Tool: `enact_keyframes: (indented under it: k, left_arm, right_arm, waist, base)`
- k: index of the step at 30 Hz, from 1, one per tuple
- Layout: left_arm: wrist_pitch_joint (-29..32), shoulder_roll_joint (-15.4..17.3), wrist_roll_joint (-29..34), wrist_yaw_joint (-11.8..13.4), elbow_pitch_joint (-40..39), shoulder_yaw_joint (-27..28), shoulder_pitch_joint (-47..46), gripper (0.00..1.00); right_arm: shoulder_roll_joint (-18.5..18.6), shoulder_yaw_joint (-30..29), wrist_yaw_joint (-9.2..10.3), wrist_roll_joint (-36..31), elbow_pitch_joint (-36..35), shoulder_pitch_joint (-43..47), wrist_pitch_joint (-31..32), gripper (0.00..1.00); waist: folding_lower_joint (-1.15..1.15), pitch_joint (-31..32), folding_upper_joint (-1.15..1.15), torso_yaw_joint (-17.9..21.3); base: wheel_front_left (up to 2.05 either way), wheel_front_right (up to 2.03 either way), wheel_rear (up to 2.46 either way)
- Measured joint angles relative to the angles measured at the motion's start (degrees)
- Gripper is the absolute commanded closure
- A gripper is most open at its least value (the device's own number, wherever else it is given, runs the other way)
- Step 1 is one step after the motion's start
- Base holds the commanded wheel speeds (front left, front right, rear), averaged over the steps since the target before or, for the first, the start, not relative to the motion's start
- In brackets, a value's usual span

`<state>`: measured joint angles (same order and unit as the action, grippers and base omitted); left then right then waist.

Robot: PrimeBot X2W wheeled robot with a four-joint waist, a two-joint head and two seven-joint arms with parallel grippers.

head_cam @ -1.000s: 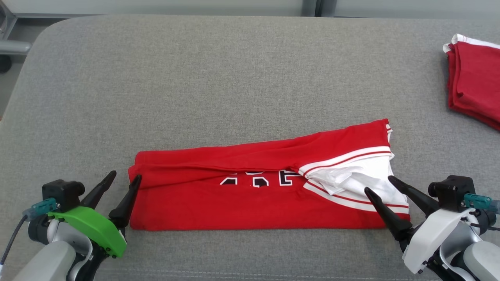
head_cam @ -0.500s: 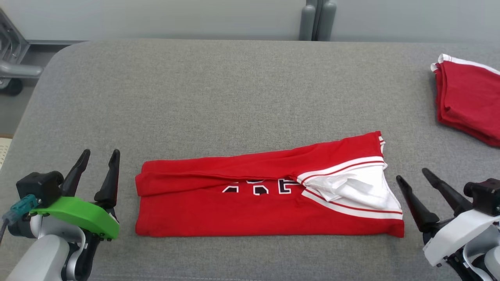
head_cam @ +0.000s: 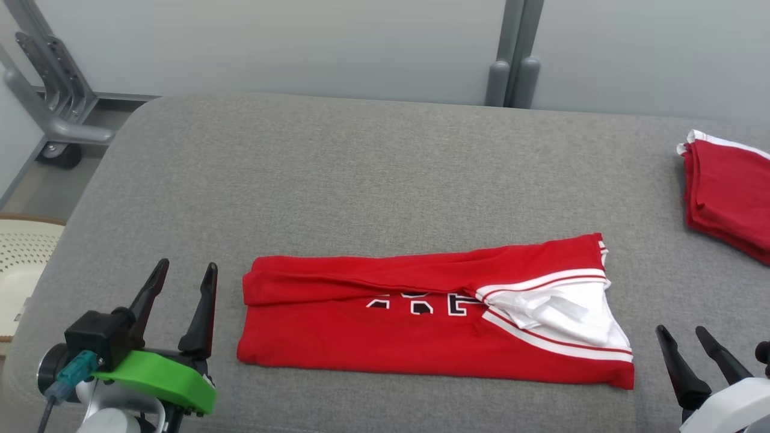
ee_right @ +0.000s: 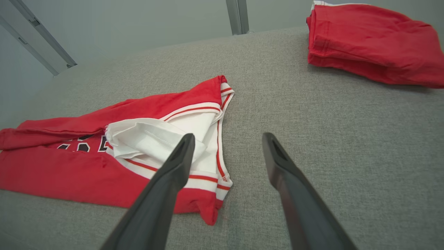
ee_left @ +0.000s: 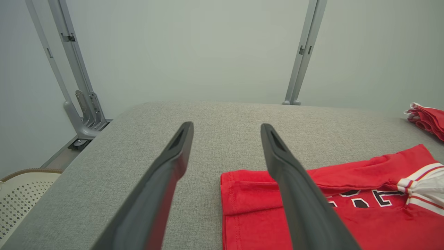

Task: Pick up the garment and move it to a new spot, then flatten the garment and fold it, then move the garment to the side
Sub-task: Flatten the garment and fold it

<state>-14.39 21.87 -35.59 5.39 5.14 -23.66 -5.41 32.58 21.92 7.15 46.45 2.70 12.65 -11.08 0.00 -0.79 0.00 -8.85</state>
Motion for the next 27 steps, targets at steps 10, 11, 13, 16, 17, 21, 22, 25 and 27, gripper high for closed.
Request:
enact_keyframes:
  k: [10,11,13,16,17,21,22,25,27]
  left_arm:
    - [-0.03,-1.0,2.98,0.18,-6.28,1.37,4.66,0.0]
    - [-0.03,-1.11,3.32,0.18,-6.91,1.36,4.72,0.0]
    - [-0.03,-1.32,4.02,0.2,-8.08,1.33,4.95,0.0]
    - [-0.03,-1.68,4.65,0.26,-9.73,1.22,5.73,0.0]
    - [-0.03,-1.88,4.71,0.27,-10.01,1.23,5.81,0.0]
    - [-0.03,-2.57,5.53,0.68,-11.36,1.14,5.86,0.0]
    - [-0.03,-2.74,5.66,0.68,-11.58,1.16,5.86,0.0]
    - [-0.03,-2.99,6.04,0.68,-12.04,1.31,5.86,0.0]
    - [-0.03,-3.1,6.11,0.68,-12.45,1.47,5.86,0.0]
  right_arm:
    - [-1.29,-2.13,0.0,3.72,4.09,0.07,0.65,0.0]
    - [-1.33,-2.14,0.0,4.14,4.74,-0.69,1.36,0.0]
    - [-1.63,-2.4,-0.02,5.82,5.82,-2.69,2.61,0.0]
    - [-1.66,-2.43,-0.16,6.97,8.57,-6.55,5.72,0.0]
    - [-1.66,-2.36,-0.24,7.47,9.27,-7.36,6.69,0.0]
    - [-1.35,-1.42,-0.57,7.69,12.76,-9.67,9.94,0.0]
    - [-1.36,-1.34,-0.57,7.73,13.39,-9.98,10.4,0.0]
    - [-1.53,-0.98,-1.08,8.67,15.5,-11.12,11.73,0.0]
    - [-2.05,-0.87,-1.37,9.29,16.68,-11.83,12.44,0.0]
  waist:
    - [0.0,0.53,0.0,-4.71]
    - [0.0,0.31,0.0,-5.11]
    - [0.0,-0.3,0.0,-5.87]
    - [0.0,-1.89,0.0,-7.34]
    - [0.0,-2.34,0.0,-7.73]
    - [0.0,-4.0,0.0,-9.43]
    - [0.0,-4.37,0.0,-9.89]
    - [0.0,-5.37,0.0,-11.27]
    - [0.0,-5.91,0.0,-12.14]
  base:
    - [0.0,0.0,0.0]
    - [0.0,0.0,0.0]
    - [0.0,0.0,0.0]
    - [0.0,0.0,0.0]
    - [0.0,0.0,0.0]
    - [0.0,0.0,0.0]
    - [0.0,0.0,0.0]
    - [0.0,0.0,0.0]
    - [0.0,0.0,0.0]
